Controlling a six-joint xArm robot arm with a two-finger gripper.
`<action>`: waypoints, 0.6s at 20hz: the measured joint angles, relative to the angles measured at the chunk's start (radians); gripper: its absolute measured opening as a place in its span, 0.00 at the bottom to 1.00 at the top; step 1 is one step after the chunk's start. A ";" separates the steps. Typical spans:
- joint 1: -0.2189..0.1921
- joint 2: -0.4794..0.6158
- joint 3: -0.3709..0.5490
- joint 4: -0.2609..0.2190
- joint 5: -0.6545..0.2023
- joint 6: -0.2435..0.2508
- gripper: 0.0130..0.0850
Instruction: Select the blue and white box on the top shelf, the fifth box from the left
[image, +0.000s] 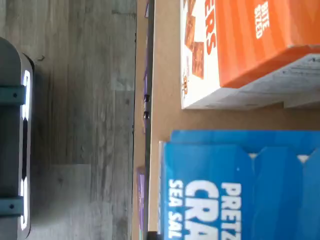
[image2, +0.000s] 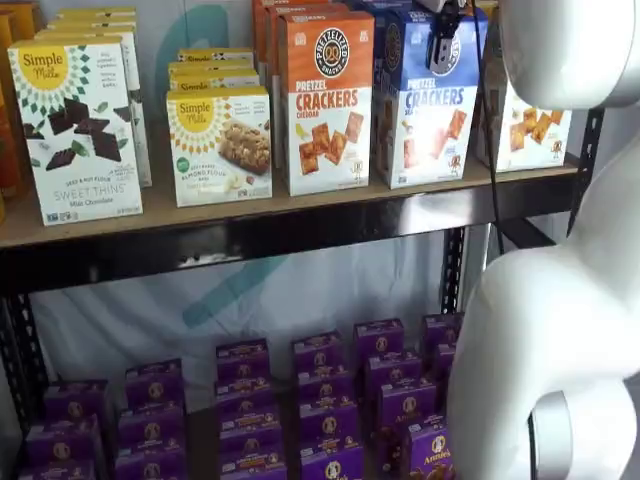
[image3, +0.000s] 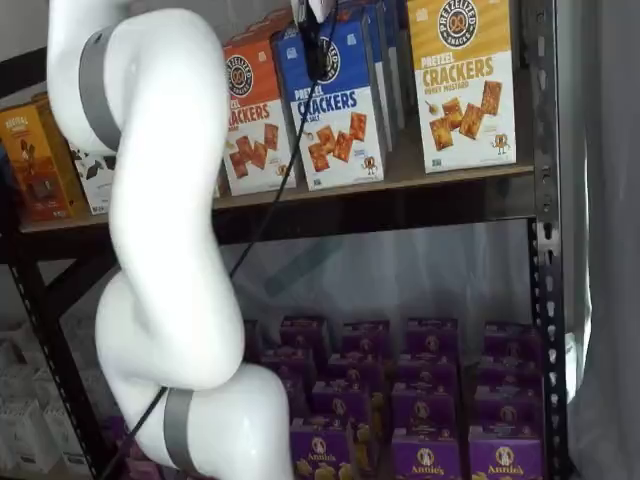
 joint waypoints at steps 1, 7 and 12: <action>-0.001 0.000 0.000 0.001 -0.001 0.000 0.72; -0.004 0.005 -0.005 0.008 0.001 -0.002 0.72; -0.006 0.009 -0.011 0.012 0.002 -0.002 0.56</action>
